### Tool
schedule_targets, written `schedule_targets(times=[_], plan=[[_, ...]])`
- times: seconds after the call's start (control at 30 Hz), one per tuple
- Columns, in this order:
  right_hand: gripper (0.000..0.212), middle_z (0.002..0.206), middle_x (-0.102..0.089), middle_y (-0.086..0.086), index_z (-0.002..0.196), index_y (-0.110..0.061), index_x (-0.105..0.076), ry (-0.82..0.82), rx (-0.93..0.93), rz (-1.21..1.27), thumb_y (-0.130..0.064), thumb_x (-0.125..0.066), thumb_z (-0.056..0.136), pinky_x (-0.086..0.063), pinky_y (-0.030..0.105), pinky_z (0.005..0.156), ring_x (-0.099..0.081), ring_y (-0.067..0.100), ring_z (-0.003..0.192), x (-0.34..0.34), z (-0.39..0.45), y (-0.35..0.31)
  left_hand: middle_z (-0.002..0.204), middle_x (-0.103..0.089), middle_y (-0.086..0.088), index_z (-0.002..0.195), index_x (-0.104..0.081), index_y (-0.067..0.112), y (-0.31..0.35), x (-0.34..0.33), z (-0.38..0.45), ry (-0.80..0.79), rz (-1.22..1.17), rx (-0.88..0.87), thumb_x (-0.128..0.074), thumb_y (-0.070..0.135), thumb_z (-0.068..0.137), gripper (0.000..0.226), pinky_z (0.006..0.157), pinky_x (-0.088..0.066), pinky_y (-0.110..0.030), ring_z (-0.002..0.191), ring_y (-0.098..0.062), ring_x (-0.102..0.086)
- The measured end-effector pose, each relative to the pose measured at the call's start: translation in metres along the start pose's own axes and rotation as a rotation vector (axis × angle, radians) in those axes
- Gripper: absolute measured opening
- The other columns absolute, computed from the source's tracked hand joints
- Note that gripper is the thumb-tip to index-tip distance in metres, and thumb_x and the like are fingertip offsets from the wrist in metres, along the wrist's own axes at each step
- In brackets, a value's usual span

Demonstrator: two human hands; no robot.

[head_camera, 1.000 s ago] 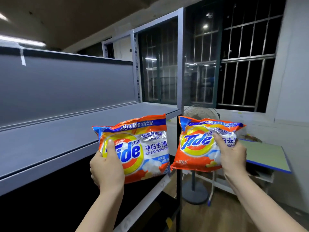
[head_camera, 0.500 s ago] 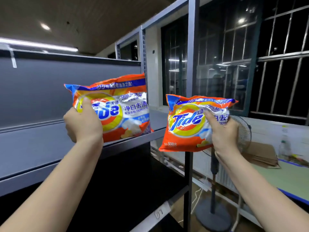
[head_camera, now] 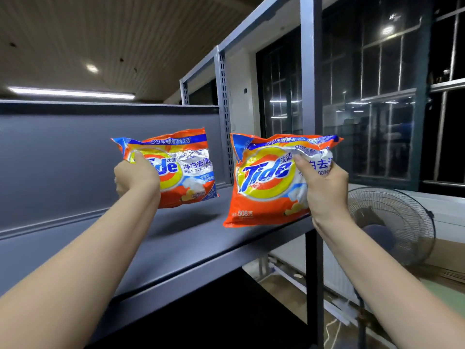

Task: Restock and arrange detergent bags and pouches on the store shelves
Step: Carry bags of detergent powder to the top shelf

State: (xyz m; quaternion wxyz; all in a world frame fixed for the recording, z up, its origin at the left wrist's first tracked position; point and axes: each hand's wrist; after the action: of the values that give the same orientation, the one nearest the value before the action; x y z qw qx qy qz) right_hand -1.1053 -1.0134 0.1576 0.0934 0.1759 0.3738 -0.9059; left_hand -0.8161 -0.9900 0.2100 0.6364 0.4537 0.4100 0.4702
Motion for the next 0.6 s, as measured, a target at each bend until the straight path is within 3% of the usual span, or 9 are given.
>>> schedule_targets(times=[0.13, 0.23, 0.3, 0.37, 0.43, 0.5, 0.53, 0.6], plan=[[0.005, 0.084, -0.075, -0.006, 0.078, -0.026, -0.072, -0.046, -0.019, -0.012, -0.027, -0.074, 0.082, -0.056, 0.031, 0.071, -0.073, 0.014, 0.08, -0.02, 0.025, 0.027, 0.127, -0.058, -0.014, 0.124, -0.054, 0.004, -0.011, -0.037, 0.014, -0.071, 0.051, 0.048, -0.044, 0.04, 0.096, 0.046, 0.09, -0.042, -0.037, 0.112, -0.035, -0.055], [0.007, 0.083, -0.075, -0.005, 0.08, -0.022, -0.071, -0.047, -0.076, 0.005, -0.027, -0.075, 0.081, -0.056, 0.033, 0.072, -0.073, 0.014, 0.08, -0.035, 0.043, 0.049, 0.132, -0.054, -0.017, 0.131, -0.047, 0.0, -0.027, -0.058, 0.023, -0.277, 0.127, 0.086, -0.044, 0.027, 0.097, 0.044, 0.1, -0.043, -0.043, 0.117, -0.035, -0.053], [0.008, 0.085, -0.075, -0.002, 0.082, -0.021, -0.071, -0.033, -0.115, 0.005, -0.028, -0.075, 0.081, -0.057, 0.041, 0.08, -0.072, 0.018, 0.084, -0.046, 0.054, 0.062, 0.144, -0.04, -0.019, 0.142, -0.032, -0.001, -0.039, -0.064, 0.03, -0.393, 0.324, 0.105, -0.048, 0.021, 0.095, 0.055, 0.109, -0.034, -0.041, 0.129, -0.035, -0.042], [0.011, 0.086, -0.074, 0.002, 0.078, -0.02, -0.069, -0.017, -0.154, -0.031, -0.029, -0.075, 0.081, -0.055, 0.048, 0.085, -0.071, 0.024, 0.088, -0.059, 0.067, 0.073, 0.153, -0.019, -0.018, 0.148, -0.009, -0.004, -0.043, -0.063, 0.038, -0.399, 0.576, 0.062, -0.052, 0.022, 0.095, 0.073, 0.114, -0.021, -0.038, 0.14, -0.033, -0.024], [0.016, 0.084, -0.073, 0.005, 0.071, -0.019, -0.066, -0.003, -0.192, -0.041, -0.028, -0.075, 0.08, -0.054, 0.049, 0.085, -0.07, 0.028, 0.088, -0.076, 0.079, 0.082, 0.148, -0.026, -0.017, 0.146, -0.017, -0.001, -0.042, -0.057, 0.049, -0.422, 0.625, 0.056, -0.054, 0.024, 0.093, 0.07, 0.11, -0.028, -0.04, 0.134, -0.034, -0.03], [0.017, 0.081, -0.07, 0.003, 0.071, -0.018, -0.064, 0.025, -0.24, 0.001, -0.027, -0.074, 0.081, -0.055, 0.043, 0.082, -0.068, 0.023, 0.081, -0.098, 0.09, 0.089, 0.117, -0.051, -0.014, 0.128, -0.043, 0.002, -0.039, -0.05, 0.056, -0.488, 0.582, 0.041, -0.054, 0.023, 0.091, 0.043, 0.087, -0.041, -0.036, 0.107, -0.033, -0.048], [0.018, 0.081, -0.069, 0.001, 0.073, -0.017, -0.062, 0.051, -0.276, 0.023, -0.028, -0.073, 0.082, -0.054, 0.04, 0.08, -0.066, 0.021, 0.08, -0.11, 0.096, 0.091, 0.098, -0.052, -0.011, 0.116, -0.047, 0.004, -0.039, -0.047, 0.058, -0.505, 0.559, 0.034, -0.054, 0.022, 0.091, 0.032, 0.074, -0.039, -0.033, 0.09, -0.03, -0.049], [0.022, 0.093, -0.067, 0.006, 0.082, -0.017, -0.059, 0.087, -0.396, -0.004, -0.036, -0.07, 0.084, -0.052, 0.035, 0.08, -0.065, 0.024, 0.087, -0.135, 0.105, 0.099, 0.097, -0.051, -0.01, 0.119, -0.048, 0.003, -0.04, -0.044, 0.059, -0.522, 0.523, 0.005, -0.053, 0.023, 0.092, 0.034, 0.07, -0.034, -0.031, 0.083, -0.026, -0.045]])
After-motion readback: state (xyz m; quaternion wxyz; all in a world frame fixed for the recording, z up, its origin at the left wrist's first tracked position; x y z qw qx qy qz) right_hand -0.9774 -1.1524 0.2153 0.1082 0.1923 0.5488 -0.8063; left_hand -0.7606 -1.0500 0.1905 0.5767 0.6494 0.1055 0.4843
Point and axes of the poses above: each hand's wrist, its own z-axis towards the middle knuckle, its own x-axis out of the back of the hand, y = z × x
